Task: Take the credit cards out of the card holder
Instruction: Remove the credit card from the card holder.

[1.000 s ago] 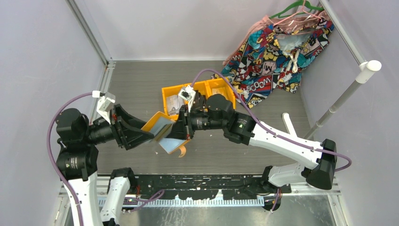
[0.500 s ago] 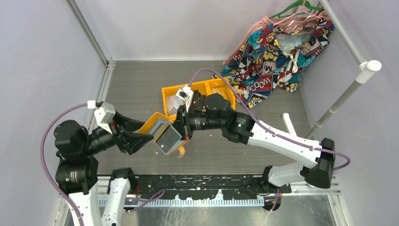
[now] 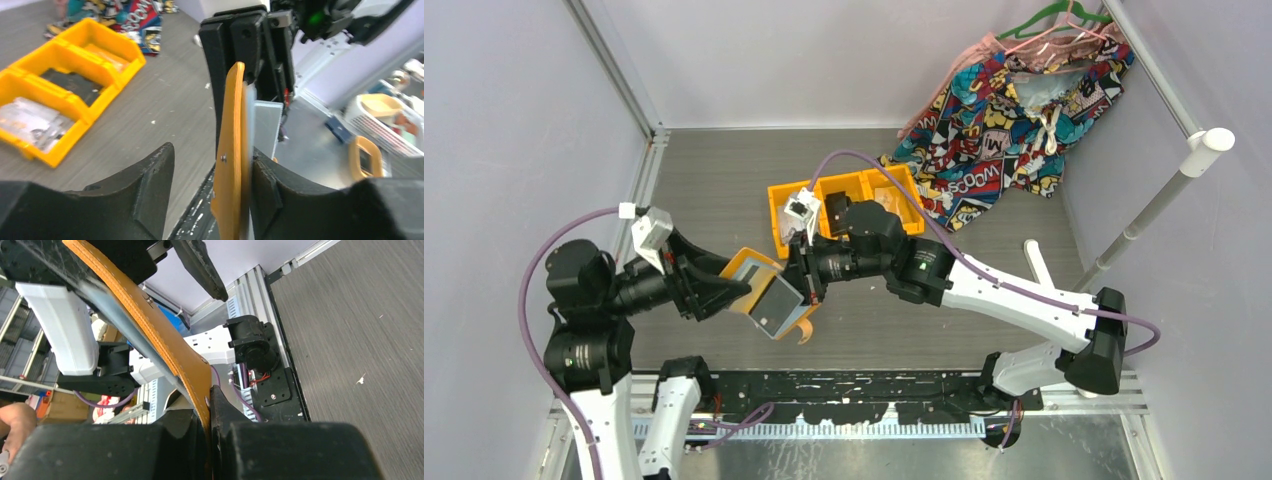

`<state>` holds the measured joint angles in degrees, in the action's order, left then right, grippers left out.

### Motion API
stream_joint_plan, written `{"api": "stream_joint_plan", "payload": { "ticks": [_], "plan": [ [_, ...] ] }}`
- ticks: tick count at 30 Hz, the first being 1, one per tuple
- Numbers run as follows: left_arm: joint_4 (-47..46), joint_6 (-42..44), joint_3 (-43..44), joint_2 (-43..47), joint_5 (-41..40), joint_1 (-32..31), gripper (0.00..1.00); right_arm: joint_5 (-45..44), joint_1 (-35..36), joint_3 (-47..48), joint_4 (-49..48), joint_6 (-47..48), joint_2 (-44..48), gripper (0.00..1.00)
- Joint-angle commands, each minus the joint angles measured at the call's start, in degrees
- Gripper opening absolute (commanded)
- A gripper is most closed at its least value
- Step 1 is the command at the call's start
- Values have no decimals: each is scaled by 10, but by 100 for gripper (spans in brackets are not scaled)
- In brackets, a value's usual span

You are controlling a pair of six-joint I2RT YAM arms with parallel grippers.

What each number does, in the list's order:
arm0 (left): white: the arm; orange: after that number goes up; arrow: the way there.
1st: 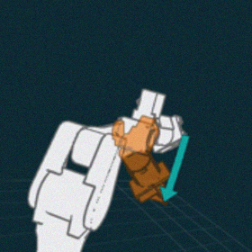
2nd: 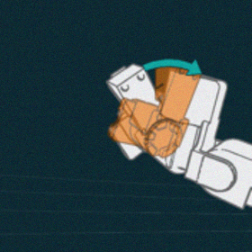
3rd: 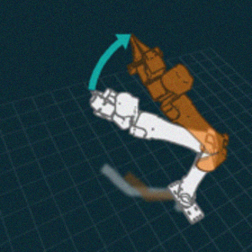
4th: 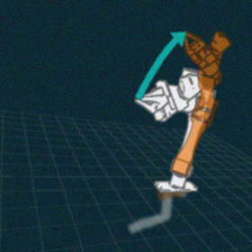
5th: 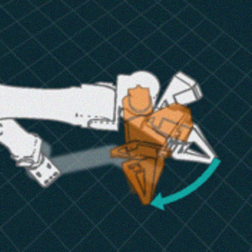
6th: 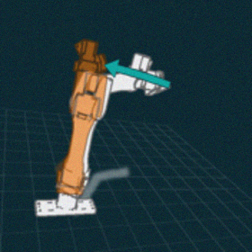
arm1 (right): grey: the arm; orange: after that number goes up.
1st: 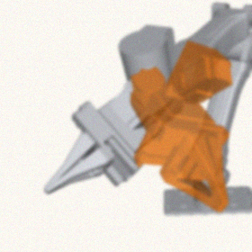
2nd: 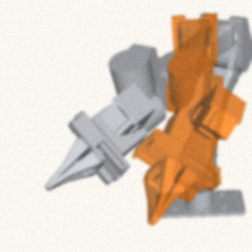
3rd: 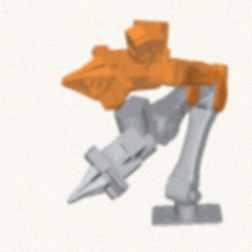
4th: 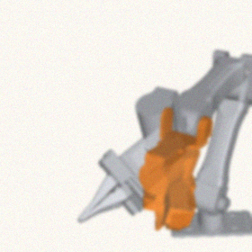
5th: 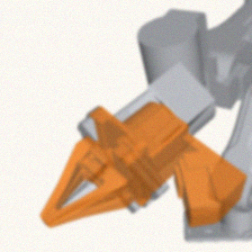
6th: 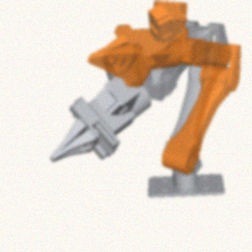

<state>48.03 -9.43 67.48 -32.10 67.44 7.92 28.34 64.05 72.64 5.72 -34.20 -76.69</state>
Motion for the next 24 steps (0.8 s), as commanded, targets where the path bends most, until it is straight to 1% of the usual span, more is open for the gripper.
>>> {"api": "stream_joint_plan", "payload": {
  "ticks": [1,2,4,6,7,9,10,12,15,16,17,20,22,24],
  "plan": [
    [-36,-71,5,-39,131,-1,46,26,6,32,-24,13,5,1],
    [-28,-64,7,-45,134,0,40,25,6,31,-25,14,9,1],
    [13,-23,18,-54,126,-1,29,23,6,28,-22,19,15,1],
    [47,11,30,-56,96,0,19,22,6,29,-18,26,21,1],
    [56,23,33,-54,75,-1,16,21,6,30,-12,29,24,1],
    [72,58,38,-47,38,0,10,18,5,32,-2,38,29,5],
    [65,62,37,-42,17,0,7,15,5,33,3,43,31,10],
    [46,51,34,-33,-18,-1,1,7,2,36,26,58,36,33],
    [34,47,34,-28,-42,-1,0,-28,-24,40,79,79,56,74],
    [30,42,34,-29,-49,-1,0,-43,-34,38,97,83,66,93],
    [27,37,34,-29,-59,-1,0,-61,-47,37,114,87,79,99],
    [6,21,27,-25,-106,0,0,-154,-86,36,163,92,132,99],
    [-15,15,17,-14,-139,0,0,-203,-97,32,154,88,166,100],
    [-35,11,4,-2,-170,-1,0,-220,-98,38,138,73,181,100]
  ]
}}
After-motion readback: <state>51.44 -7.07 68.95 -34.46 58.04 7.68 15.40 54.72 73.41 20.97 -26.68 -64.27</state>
